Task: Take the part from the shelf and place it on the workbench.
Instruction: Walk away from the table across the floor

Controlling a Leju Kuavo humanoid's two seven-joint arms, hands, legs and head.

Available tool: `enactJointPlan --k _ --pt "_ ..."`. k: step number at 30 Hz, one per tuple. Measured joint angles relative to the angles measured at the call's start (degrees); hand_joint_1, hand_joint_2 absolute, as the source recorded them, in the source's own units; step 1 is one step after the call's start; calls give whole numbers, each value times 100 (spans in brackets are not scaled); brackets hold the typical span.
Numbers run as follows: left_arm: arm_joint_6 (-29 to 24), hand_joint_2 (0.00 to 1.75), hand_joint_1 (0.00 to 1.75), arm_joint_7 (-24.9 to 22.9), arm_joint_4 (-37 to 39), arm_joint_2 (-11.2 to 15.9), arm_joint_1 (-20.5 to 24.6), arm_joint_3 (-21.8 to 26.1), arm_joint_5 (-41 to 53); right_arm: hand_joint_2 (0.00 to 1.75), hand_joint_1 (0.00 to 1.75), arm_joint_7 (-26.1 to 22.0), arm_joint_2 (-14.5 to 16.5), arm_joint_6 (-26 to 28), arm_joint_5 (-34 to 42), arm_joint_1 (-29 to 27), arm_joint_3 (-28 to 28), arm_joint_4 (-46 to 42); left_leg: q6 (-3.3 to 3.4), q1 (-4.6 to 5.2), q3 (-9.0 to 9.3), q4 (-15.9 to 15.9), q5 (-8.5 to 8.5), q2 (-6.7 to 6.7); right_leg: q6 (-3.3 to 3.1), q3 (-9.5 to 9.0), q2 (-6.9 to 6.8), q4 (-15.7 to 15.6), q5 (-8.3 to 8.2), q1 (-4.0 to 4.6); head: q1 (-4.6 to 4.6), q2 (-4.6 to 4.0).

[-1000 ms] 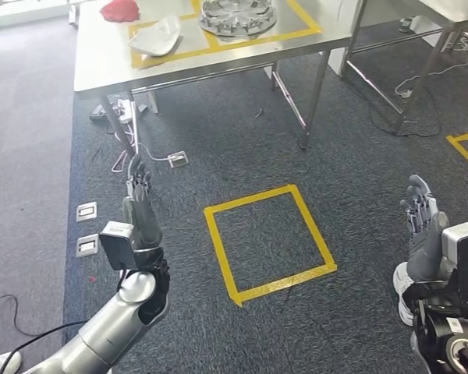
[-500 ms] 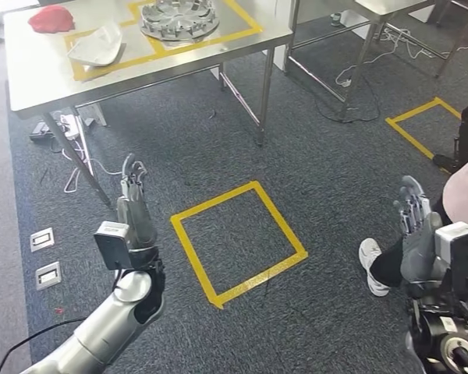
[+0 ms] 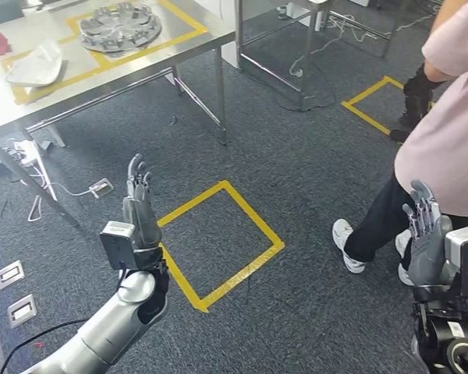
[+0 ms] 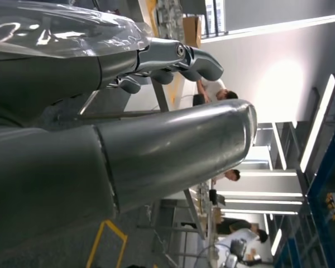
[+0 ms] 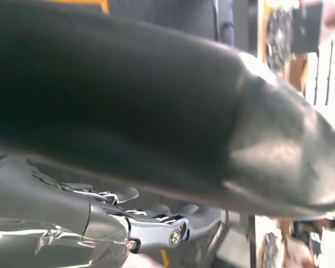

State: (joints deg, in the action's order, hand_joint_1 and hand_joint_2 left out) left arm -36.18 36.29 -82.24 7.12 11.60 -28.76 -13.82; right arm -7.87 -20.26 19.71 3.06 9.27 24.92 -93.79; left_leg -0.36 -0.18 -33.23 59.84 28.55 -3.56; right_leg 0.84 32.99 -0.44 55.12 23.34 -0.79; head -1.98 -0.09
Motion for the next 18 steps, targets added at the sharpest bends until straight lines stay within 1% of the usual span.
enactJointPlan --k 1,2,3,4,5,6,7,8,9,10,11,12,13,14,15,16,17,18 --pt "0 0 0 0 -4 5 -10 0 1 0 0 -1 4 0 0 3 0 -2 -26 -12 -166 380 198 166 -15 11 60 -2 -9 -7 -13 0" --pt "0 0 0 0 -7 9 -27 0 1 0 0 0 8 0 0 2 1 -2 -43 -19 -357 785 376 256 -25 23 126 -2 -16 -14 -23 0" --pt "0 0 0 -1 -7 15 -45 0 0 0 0 1 12 0 0 -4 2 -2 -57 -26 -513 1099 475 295 -27 32 201 -1 -21 -19 -32 0" --pt "0 0 0 -1 -7 21 -58 0 0 0 0 2 16 0 0 -8 4 -2 -65 -33 -586 1227 464 312 -25 37 282 0 -27 -25 -37 0" --pt "-1 0 0 -1 -7 25 -63 0 0 0 0 3 16 0 1 -12 4 -2 -68 -44 -546 1116 339 322 -18 37 365 1 -32 -33 -41 0" --pt "0 0 0 -1 -7 27 -64 0 0 0 0 4 17 0 4 -13 3 -2 -70 -60 -410 804 136 356 -6 35 447 4 -36 -43 -46 0" --pt "-1 0 0 -2 -7 28 -62 0 1 0 0 5 20 1 8 -13 3 -2 -72 -88 -223 382 -79 480 14 37 525 7 -41 -54 -50 0" --pt "-1 0 0 -4 -9 28 -62 0 1 0 0 6 23 1 14 -9 1 -3 -74 -116 -53 -14 -230 629 43 53 602 21 -43 -54 -54 0" --pt "-1 0 0 -9 -11 29 -66 0 3 0 0 4 26 2 20 -7 0 -4 -72 -134 61 -285 -318 757 79 75 673 26 -53 -60 -51 0" --pt "-2 0 0 -14 -14 30 -71 0 7 0 0 4 29 2 25 -7 -2 -5 -61 -140 113 -423 -337 843 123 103 743 27 -64 -64 -48 0" --pt "-2 0 0 -19 -17 31 -74 0 13 0 0 3 30 2 29 -11 -5 -6 -38 -127 122 -449 -325 823 168 127 816 18 -82 -71 -43 0" --pt "-2 0 0 -22 -20 31 -76 0 19 0 0 1 30 2 33 -18 -9 -6 -4 -121 123 -452 -333 756 212 144 874 -1 -101 -87 -39 0" --pt "-2 0 0 -25 -26 30 -74 0 25 0 0 -3 31 1 37 -24 -13 -6 35 -120 137 -472 -344 686 246 164 815 17 -90 -85 -32 0" --pt "-2 0 0 -27 -38 28 -77 0 31 0 0 -10 31 0 39 -21 -15 -6 76 -120 152 -498 -359 610 268 219 670 126 -20 -76 -12 0" --pt "-3 0 0 -28 -50 26 -83 1 36 0 0 -20 33 -1 42 -14 -16 -5 113 -119 165 -525 -369 531 279 325 480 358 116 -61 9 0" --pt "-4 0 0 -31 -61 28 -97 1 40 0 0 -31 35 -2 47 -10 -15 -4 138 -102 174 -535 -371 452 282 480 272 715 305 -47 30 0" --pt "-6 0 0 -31 -67 31 -117 2 44 0 0 -41 38 -2 51 -12 -14 -3 159 -82 175 -536 -367 374 284 668 163 1131 500 -42 44 0" --pt "-6 0 0 -31 -68 34 -141 3 44 0 0 -49 42 -1 54 -24 -13 -2 170 -65 176 -534 -361 296 286 827 121 1491 639 -42 45 0"
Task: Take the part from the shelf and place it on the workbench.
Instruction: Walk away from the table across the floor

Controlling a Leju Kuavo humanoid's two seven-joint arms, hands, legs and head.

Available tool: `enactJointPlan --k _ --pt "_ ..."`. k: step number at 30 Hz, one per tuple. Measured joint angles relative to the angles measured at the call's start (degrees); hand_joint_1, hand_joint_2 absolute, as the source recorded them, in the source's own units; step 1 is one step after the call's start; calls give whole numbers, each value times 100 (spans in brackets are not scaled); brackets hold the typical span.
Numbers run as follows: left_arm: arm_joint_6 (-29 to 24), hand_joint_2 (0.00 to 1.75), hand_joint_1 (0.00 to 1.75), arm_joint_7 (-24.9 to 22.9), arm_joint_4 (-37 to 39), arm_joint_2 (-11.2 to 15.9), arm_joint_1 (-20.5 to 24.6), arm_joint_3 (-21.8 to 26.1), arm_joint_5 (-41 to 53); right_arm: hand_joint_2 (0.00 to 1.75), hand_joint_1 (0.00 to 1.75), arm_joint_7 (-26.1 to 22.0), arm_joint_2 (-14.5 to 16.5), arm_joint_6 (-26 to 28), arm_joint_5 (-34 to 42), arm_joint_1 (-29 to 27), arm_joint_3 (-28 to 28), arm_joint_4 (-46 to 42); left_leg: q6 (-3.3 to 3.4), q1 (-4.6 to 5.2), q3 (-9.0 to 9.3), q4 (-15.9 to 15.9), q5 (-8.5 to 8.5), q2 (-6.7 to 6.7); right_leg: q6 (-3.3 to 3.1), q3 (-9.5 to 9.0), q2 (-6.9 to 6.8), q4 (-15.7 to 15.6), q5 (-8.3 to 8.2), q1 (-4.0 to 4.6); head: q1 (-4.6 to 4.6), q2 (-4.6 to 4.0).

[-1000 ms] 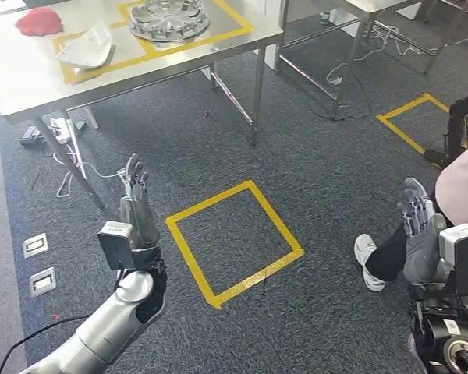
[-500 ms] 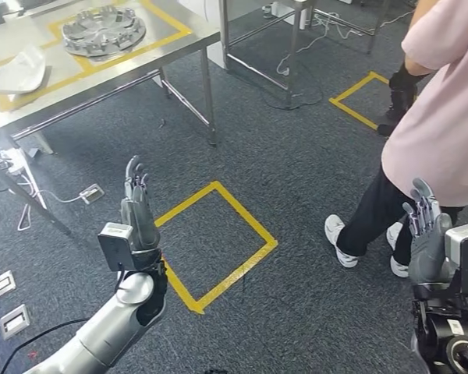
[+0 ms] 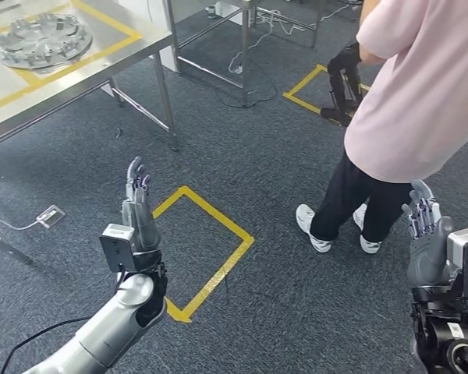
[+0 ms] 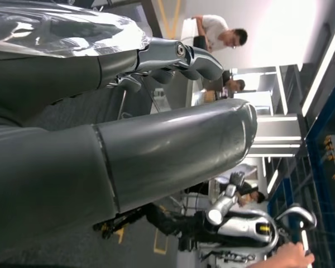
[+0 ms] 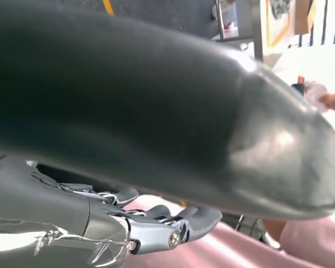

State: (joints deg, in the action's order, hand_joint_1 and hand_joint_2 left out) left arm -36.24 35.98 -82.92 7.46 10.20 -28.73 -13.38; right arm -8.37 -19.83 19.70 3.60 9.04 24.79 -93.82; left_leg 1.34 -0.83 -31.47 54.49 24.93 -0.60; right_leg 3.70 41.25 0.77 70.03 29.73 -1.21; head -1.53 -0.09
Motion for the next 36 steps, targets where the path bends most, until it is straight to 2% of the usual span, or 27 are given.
enactJointPlan --k 1,2,3,4,5,7,8,9,10,12,14,15,16,17,18,19,21,23,25,27,29,30,31,32,33,34,36 --pt "0 0 0 -1 -1 3 -25 1 0 0 0 -5 5 0 3 -16 1 2 7 15 1 3 7 -79 -3 86 -19 210 50 0 2 0" --pt "0 0 0 -1 -1 5 -44 1 0 0 0 -10 11 1 3 -29 2 5 10 26 3 9 18 -154 -12 66 -31 201 -6 3 3 0" --pt "0 0 0 -1 -5 6 -55 1 0 0 0 -14 16 3 3 -36 2 7 8 35 9 16 32 -228 -28 -67 -57 -27 -152 8 4 0" --pt "0 0 0 -2 -16 8 -62 1 0 0 0 -19 20 8 3 -40 2 8 -2 43 19 26 50 -293 -55 -277 -140 -405 -343 22 5 0" --pt "-1 0 0 -3 -39 12 -67 2 1 0 0 -24 21 22 6 -39 2 8 -20 59 30 39 72 -351 -84 -493 -300 -800 -483 58 9 0" --pt "-2 0 0 -21 -100 31 -91 5 5 0 0 -36 25 56 29 -38 2 -1 -63 99 46 66 108 -464 -160 -742 -541 -1295 -596 130 9 0" --pt "-2 0 0 -38 -128 43 -106 8 14 0 0 -42 26 75 49 -43 2 -5 -82 115 53 69 119 -532 -191 -757 -563 -1359 -576 157 5 0" --pt "-2 0 0 -58 -153 54 -121 10 27 0 0 -50 27 89 69 -53 2 -9 -104 120 63 71 130 -606 -229 -752 -485 -1380 -583 159 -1 0" --pt "-2 0 0 -78 -178 65 -134 17 46 0 0 -59 29 103 90 -68 2 -12 -133 110 73 89 163 -613 -255 -755 -410 -1397 -594 149 -7 0" --pt "-3 0 0 -108 -236 80 -163 53 92 0 0 -89 39 120 118 -81 6 -19 -194 84 -21 368 368 -385 -319 -771 -268 -1436 -625 123 -13 0" --pt "-4 0 0 -126 -278 103 -233 105 129 0 0 -119 58 128 146 -87 14 -24 -231 65 -354 1090 731 -73 -362 -770 -124 -1448 -643 108 -28 0" --pt "-4 0 0 -133 -290 115 -282 126 142 0 0 -128 68 132 162 -101 19 -23 -243 62 -550 1476 872 -11 -375 -768 -41 -1447 -646 107 -38 0" --pt "-4 0 0 -138 -299 127 -330 140 152 0 0 -135 77 136 174 -120 24 -24 -250 59 -688 1724 917 12 -377 -770 45 -1447 -646 106 -41 0" --pt "-4 0 0 -140 -312 135 -366 149 163 0 0 -138 84 139 181 -142 27 -24 -254 55 -734 1764 850 22 -377 -775 131 -1446 -647 105 -43 0" --pt "-4 0 0 -141 -332 139 -388 158 175 0 0 -140 90 143 184 -162 30 -24 -253 47 -673 1575 681 34 -376 -782 214 -1445 -648 102 -44 0" --pt "-4 0 0 -142 -356 142 -399 169 188 0 0 -144 94 145 184 -175 31 -24 -250 34 -527 1216 454 81 -371 -791 293 -1444 -648 97 -44 0" --pt "-4 0 0 -155 -404 143 -415 204 210 0 0 -155 107 146 184 -185 32 -25 -233 -11 -219 452 119 339 -338 -776 448 -1427 -650 99 -42 0" --pt "-4 0 0 -173 -447 145 -446 237 221 0 0 -174 116 142 184 -198 29 -28 -199 -28 -91 124 51 501 -272 -727 586 -1418 -667 90 -33 0" --pt "-3 0 0 -180 -480 147 -455 250 224 0 0 -192 120 137 179 -240 16 -40 -131 -16 -61 71 42 395 -196 -694 669 -1426 -684 64 -28 0" --pt "-2 0 0 -178 -505 142 -450 255 227 0 0 -205 121 134 169 -278 -2 -61 -54 -16 -18 6 17 262 -134 -601 436 -1210 -539 72 0 0" --pt "-2 0 0 -176 -521 140 -460 259 233 0 0 -212 123 134 163 -290 -13 -72 -8 -3 10 -27 11 126 -95 -316 99 -553 -183 74 37 0" --pt "-2 0 0 -175 -523 142 -465 260 236 0 0 -213 124 134 162 -301 -15 -72 8 8 12 -27 16 52 -81 -138 29 -160 -12 62 45 0" --pt "-2 0 0 -175 -523 144 -471 261 237 0 0 -213 126 133 161 -318 -14 -72 11 16 14 -25 21 -22 -71 -13 -2 125 82 52 45 0" --pt "-2 0 0 -175 -523 145 -476 261 238 0 0 -216 127 133 157 -337 -15 -72 12 20 19 -24 29 -95 -66 17 -22 216 73 48 45 0" --pt "-2 0 0 -175 -523 145 -480 261 239 0 0 -222 128 133 148 -353 -17 -72 6 23 28 -23 38 -167 -69 -65 -42 81 -38 47 45 0" --pt "-2 0 0 -175 -526 145 -482 262 241 0 0 -231 130 133 133 -363 -22 -72 -6 23 43 -22 50 -232 -80 -250 -89 -253 -218 50 45 0" --pt "-2 0 0 -170 -543 145 -495 271 256 0 0 -251 138 127 100 -372 -39 -86 -46 43 75 -12 83 -348 -130 -669 -348 -1047 -508 99 49 0"
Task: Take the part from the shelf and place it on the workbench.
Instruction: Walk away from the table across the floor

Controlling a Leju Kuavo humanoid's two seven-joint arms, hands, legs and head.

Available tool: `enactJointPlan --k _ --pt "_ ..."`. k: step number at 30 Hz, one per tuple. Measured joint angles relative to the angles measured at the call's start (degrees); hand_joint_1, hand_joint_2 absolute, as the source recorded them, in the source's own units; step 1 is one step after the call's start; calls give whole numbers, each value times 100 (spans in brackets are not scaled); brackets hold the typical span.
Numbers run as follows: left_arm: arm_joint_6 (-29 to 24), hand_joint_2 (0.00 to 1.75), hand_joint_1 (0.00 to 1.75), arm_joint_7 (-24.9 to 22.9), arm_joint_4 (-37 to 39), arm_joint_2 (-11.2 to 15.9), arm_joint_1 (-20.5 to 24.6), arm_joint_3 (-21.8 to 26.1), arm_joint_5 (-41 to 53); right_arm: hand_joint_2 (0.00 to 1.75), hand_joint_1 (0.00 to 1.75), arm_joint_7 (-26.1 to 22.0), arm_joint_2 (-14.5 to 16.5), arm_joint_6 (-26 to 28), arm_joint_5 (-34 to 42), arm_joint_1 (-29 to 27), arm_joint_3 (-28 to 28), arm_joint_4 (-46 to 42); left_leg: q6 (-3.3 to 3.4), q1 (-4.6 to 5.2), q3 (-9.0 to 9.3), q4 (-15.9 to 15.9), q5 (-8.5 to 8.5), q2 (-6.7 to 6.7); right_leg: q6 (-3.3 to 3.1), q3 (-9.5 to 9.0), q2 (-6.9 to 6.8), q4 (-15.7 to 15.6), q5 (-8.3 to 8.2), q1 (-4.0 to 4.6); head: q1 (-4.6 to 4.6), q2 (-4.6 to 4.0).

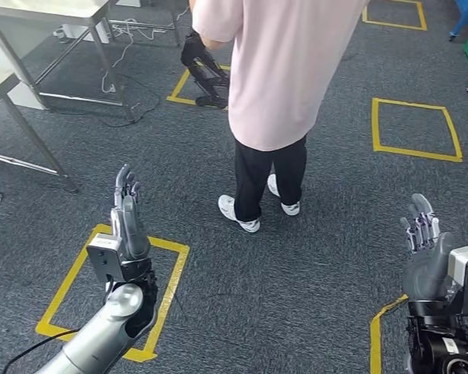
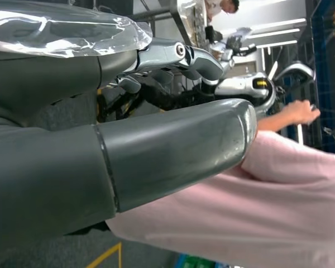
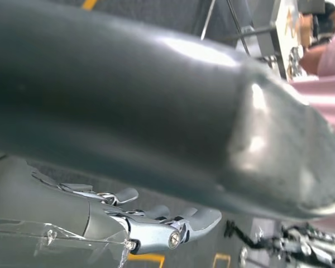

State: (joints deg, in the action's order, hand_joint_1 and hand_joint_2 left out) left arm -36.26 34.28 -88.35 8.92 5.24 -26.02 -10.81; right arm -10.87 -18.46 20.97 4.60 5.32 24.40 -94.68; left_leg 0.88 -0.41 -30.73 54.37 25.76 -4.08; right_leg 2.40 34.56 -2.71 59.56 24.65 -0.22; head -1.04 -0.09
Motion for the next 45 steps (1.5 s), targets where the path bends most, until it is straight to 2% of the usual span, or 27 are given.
enactJointPlan --k 2,4,8,10,12,13,14,15,17,19,21,22,24,26,27,28,29,30,32,33,35,37,39,41,43,44,45 --pt "0 0 0 9 -24 1 -40 20 26 0 0 -19 14 -19 -24 -10 -13 -27 -44 31 18 4 22 -114 -67 -176 -168 -376 -67 63 -11 0" --pt "0 0 0 14 -34 2 -72 31 40 0 0 -31 22 -34 -34 -19 -15 -40 -65 43 24 -2 26 -183 -104 -170 -122 -398 -62 83 -25 0" --pt "0 0 0 15 -36 2 -81 34 43 0 0 -34 23 -40 -34 -26 -16 -41 -69 43 29 -5 28 -208 -112 -165 -95 -398 -64 83 -26 0" --pt "0 0 0 15 -49 2 -93 43 48 0 0 -41 26 -52 -35 -44 -19 -51 -95 33 34 12 58 -210 -143 -167 -20 -417 -79 72 -27 0" --pt "0 0 0 21 -79 12 -163 90 60 0 0 -53 50 -68 -37 -58 -20 -73 -168 10 -418 961 484 87 -225 -175 239 -456 -116 41 -48 0" --pt "0 0 0 23 -91 17 -195 113 65 0 0 -58 62 -73 -38 -64 -20 -84 -202 -3 -633 1389 640 250 -262 -183 385 -475 -133 24 -59 0" --pt "0 0 0 26 -97 22 -225 131 67 0 0 -60 73 -75 -38 -63 -19 -86 -217 -10 -796 1681 701 377 -280 -184 522 -473 -139 19 -70 0" --pt "0 0 0 26 -101 22 -227 134 67 0 0 -61 78 -75 -38 -66 -18 -86 -215 -21 -682 1398 502 402 -278 -189 604 -467 -139 15 -71 0" --pt "0 0 0 29 -113 21 -225 143 71 0 0 -61 92 -77 -38 -63 -19 -86 -202 -65 -323 568 105 617 -255 -175 761 -436 -132 16 -72 0" --pt "0 0 0 31 -128 21 -229 151 86 0 0 -58 102 -85 -38 -59 -21 -90 -174 -90 -129 109 -28 790 -200 -132 901 -412 -135 14 -64 0" --pt "0 0 0 21 -158 20 -231 156 128 0 0 -54 102 -96 -38 -61 -22 -99 -110 -74 -107 56 -22 716 -124 -97 1027 -422 -157 -6 -54 0" --pt "0 0 0 2 -184 19 -234 158 161 0 0 -52 103 -102 -37 -69 -21 -108 -71 -70 -89 29 -32 649 -92 -81 987 -397 -141 -12 -52 0" --pt "0 0 0 -41 -256 17 -271 170 228 0 0 -52 104 -107 -36 -75 -19 -124 -1 -65 -50 -28 -55 518 -35 59 705 -76 64 -5 -28 0" --pt "0 0 0 -68 -309 16 -341 204 273 0 0 -54 107 -109 -36 -78 -14 -131 38 -37 -33 -43 -50 390 8 383 406 661 449 -20 -5 0" --pt "0 0 0 -81 -317 16 -371 225 288 0 0 -55 111 -111 -36 -83 -10 -128 50 -28 -32 -42 -43 321 26 549 360 1024 594 -35 -4 0" --pt "0 0 0 -95 -322 14 -393 243 303 0 0 -57 115 -116 -33 -89 -8 -125 51 -22 -30 -41 -37 254 38 644 338 1236 645 -47 -2 0" --pt "0 0 0 -109 -330 11 -408 256 319 0 0 -59 119 -123 -31 -89 -7 -122 48 -21 -25 -39 -28 189 44 634 319 1234 587 -52 -1 0" --pt "0 0 0 -121 -344 6 -417 268 336 0 0 -60 121 -133 -27 -79 -7 -120 40 -20 -13 -37 -17 126 42 511 289 1006 435 -54 0 0" --pt "-1 0 0 -144 -388 -11 -437 294 379 0 0 -42 121 -156 -7 -14 -4 -119 4 -6 23 -31 17 8 18 91 80 212 80 -24 3 0" --pt "-1 0 0 -156 -415 -20 -450 310 400 0 0 -19 121 -164 9 34 2 -120 -22 9 35 -23 33 -48 -18 -70 -32 -109 -18 4 2 0" --pt "-1 0 0 -183 -456 -33 -473 339 431 0 0 37 121 -157 49 101 15 -124 -72 38 49 -11 56 -165 -89 -177 -130 -376 -45 65 -10 0" --pt "0 0 0 -207 -489 -46 -473 358 436 0 0 75 121 -118 87 112 24 -130 -123 25 62 5 89 -246 -169 -173 4 -413 -59 64 -23 0" --pt "-1 0 0 -214 -519 -55 -462 382 421 0 0 91 121 -75 112 140 32 -143 -175 -3 -31 266 267 -19 -242 -195 131 -456 -88 40 -31 0" --pt "-2 0 0 -213 -529 -53 -463 403 390 0 0 93 121 -46 127 174 38 -153 -206 -17 -384 1000 622 298 -291 -201 262 -471 -103 28 -55 0" --pt "-2 0 0 -211 -531 -47 -473 408 355 0 0 93 121 -19 147 176 39 -150 -218 -18 -757 1677 830 375 -312 -196 415 -468 -107 31 -71 0" --pt "-2 0 0 -209 -531 -45 -473 408 341 0 0 92 121 -8 156 173 39 -148 -218 -20 -814 1734 775 381 -313 -197 496 -465 -107 31 -72 0" --pt "-2 0 0 -206 -531 -44 -468 408 332 0 0 91 121 -1 164 172 40 -146 -213 -25 -759 1560 616 391 -313 -201 581 -460 -108 29 -73 0"
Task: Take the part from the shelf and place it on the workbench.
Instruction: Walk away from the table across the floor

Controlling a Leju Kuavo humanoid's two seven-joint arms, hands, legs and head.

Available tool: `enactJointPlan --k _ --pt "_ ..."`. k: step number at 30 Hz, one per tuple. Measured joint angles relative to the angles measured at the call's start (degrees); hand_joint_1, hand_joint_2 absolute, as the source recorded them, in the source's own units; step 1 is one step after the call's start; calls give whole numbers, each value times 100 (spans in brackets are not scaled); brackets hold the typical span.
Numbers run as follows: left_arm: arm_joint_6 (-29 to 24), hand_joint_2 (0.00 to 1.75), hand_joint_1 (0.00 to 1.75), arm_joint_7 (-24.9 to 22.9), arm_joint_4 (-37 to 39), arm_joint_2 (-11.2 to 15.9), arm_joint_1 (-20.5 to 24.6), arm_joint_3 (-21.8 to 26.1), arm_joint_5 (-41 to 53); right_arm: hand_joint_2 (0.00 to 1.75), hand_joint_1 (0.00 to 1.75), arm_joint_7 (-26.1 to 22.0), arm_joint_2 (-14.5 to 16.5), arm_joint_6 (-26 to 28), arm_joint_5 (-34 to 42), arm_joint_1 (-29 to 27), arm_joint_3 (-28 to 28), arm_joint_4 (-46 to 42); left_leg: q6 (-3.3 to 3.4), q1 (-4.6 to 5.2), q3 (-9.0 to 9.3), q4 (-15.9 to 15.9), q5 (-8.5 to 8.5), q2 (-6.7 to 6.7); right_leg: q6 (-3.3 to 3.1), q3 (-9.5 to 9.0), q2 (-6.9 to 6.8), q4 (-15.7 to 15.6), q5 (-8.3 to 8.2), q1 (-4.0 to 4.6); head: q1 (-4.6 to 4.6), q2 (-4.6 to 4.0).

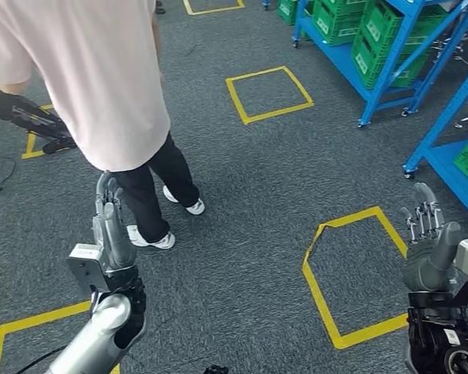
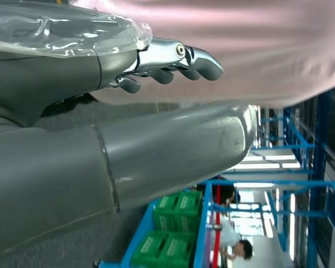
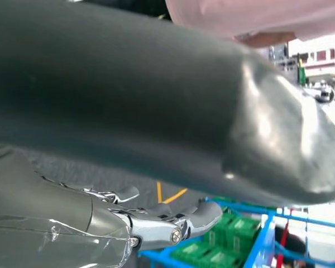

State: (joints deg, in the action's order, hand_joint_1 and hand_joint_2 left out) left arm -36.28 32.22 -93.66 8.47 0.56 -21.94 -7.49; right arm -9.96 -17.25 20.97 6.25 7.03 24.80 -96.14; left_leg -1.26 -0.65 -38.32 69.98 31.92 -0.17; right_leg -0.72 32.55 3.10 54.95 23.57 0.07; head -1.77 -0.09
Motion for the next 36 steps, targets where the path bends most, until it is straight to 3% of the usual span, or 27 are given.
enactJointPlan --k 1,3,5,7,9,11,13,14,15,16,18,20,22,23,25,27,28,29,30,31,33,35,36 --pt "0 0 0 4 0 1 8 0 -6 0 0 -3 0 4 6 0 1 1 8 -9 146 -351 -221 38 3 -4 83 6 1 -4 -1 0" --pt "0 0 0 17 -1 2 25 0 -20 0 0 -16 0 10 16 3 1 0 35 -45 479 -1133 -559 266 31 15 242 37 8 0 2 0" --pt "0 0 0 34 -2 2 30 0 -35 0 0 -31 0 27 17 1 -2 -1 70 -57 618 -1473 -632 400 94 67 379 56 -2 -6 11 0" --pt "0 0 0 50 -2 -3 50 0 -56 0 0 -37 -1 50 19 -20 -8 -1 129 -48 636 -1513 -641 288 168 107 484 53 -20 -33 17 0" --pt "1 0 0 62 -2 -13 94 0 -74 0 0 -40 -3 67 19 -49 -16 -2 198 -48 673 -1570 -665 164 225 196 275 240 102 -25 40 0" --pt "1 0 0 70 -1 -20 108 0 -86 0 0 -43 -4 79 19 -61 -20 -1 244 -30 700 -1604 -670 32 266 484 -92 883 440 -21 74 0" --pt "2 0 0 78 6 -22 105 0 -108 0 0 -42 -5 99 19 -76 -22 1 261 -9 704 -1604 -659 -114 296 821 -229 1595 713 -45 85 0" --pt "2 0 0 85 14 -23 110 0 -127 0 0 -42 -6 113 16 -88 -23 1 261 -5 708 -1603 -651 -186 302 876 -249 1712 709 -54 86 0" --pt "2 0 0 98 25 -25 122 0 -150 0 0 -42 -7 125 12 -98 -27 1 256 -3 715 -1602 -642 -256 300 818 -266 1603 602 -57 86 0" --pt "2 0 0 118 37 -29 137 0 -178 0 0 -43 -7 138 3 -103 -38 0 246 -2 730 -1602 -630 -324 289 645 -313 1274 415 -55 87 0" --pt "2 0 0 168 58 -38 172 0 -228 0 0 -45 -7 166 -23 -103 -66 -8 213 15 766 -1595 -599 -447 241 224 -574 452 103 -3 89 0" --pt "2 0 0 206 80 -44 199 0 -271 0 0 -49 -7 193 -51 -107 -93 -23 168 39 788 -1589 -575 -567 173 39 -736 53 29 66 85 0" --pt "2 0 0 229 99 -51 219 0 -304 0 0 -52 -7 216 -66 -130 -127 -33 119 49 809 -1595 -556 -711 106 41 -607 16 23 83 78 0" --pt "2 0 0 239 107 -53 235 -1 -312 0 0 -57 -7 225 -71 -149 -145 -40 89 39 814 -1559 -516 -693 75 28 -527 -11 6 71 77 0" --pt "2 0 0 263 122 -57 266 -2 -323 0 0 -69 -7 233 -79 -169 -171 -63 39 19 674 -1196 -289 -437 7 -7 -391 -65 -31 30 63 0" --pt "2 0 0 275 148 -55 264 -2 -337 0 0 -74 -7 233 -85 -184 -185 -78 11 5 289 -417 66 -123 -30 -3 -258 -73 -46 14 36 0" --pt "2 0 0 275 165 -52 255 -2 -344 0 0 -73 -7 233 -85 -197 -189 -78 2 4 91 -55 185 -58 -36 1 -178 -72 -48 13 24 0" --pt "2 0 0 275 181 -50 249 -2 -348 0 0 -73 -7 233 -85 -212 -191 -78 -2 3 -22 118 192 -31 -36 4 -94 -68 -48 13 21 0" --pt "2 0 0 275 195 -50 250 -2 -350 0 0 -73 -7 233 -85 -223 -193 -78 1 0 -27 68 91 -17 -35 5 -9 -63 -48 12 20 0" --pt "2 0 0 276 205 -49 254 -2 -350 0 0 -74 -7 233 -85 -231 -193 -78 9 -6 81 -208 -104 10 -32 5 79 -52 -48 10 19 0" --pt "2 0 0 277 218 -48 265 -2 -350 0 0 -79 -7 233 -89 -237 -198 -78 35 -31 439 -1022 -499 235 -9 24 237 -11 -37 12 20 0" --pt "2 0 0 276 226 -46 273 -2 -351 0 0 -84 -7 233 -92 -247 -211 -79 80 -42 635 -1470 -639 406 45 70 375 28 -29 11 24 0" --pt "2 0 0 276 229 -46 278 -2 -352 0 0 -85 -7 233 -92 -257 -223 -79 112 -33 650 -1509 -627 395 82 91 439 31 -32 9 26 0"
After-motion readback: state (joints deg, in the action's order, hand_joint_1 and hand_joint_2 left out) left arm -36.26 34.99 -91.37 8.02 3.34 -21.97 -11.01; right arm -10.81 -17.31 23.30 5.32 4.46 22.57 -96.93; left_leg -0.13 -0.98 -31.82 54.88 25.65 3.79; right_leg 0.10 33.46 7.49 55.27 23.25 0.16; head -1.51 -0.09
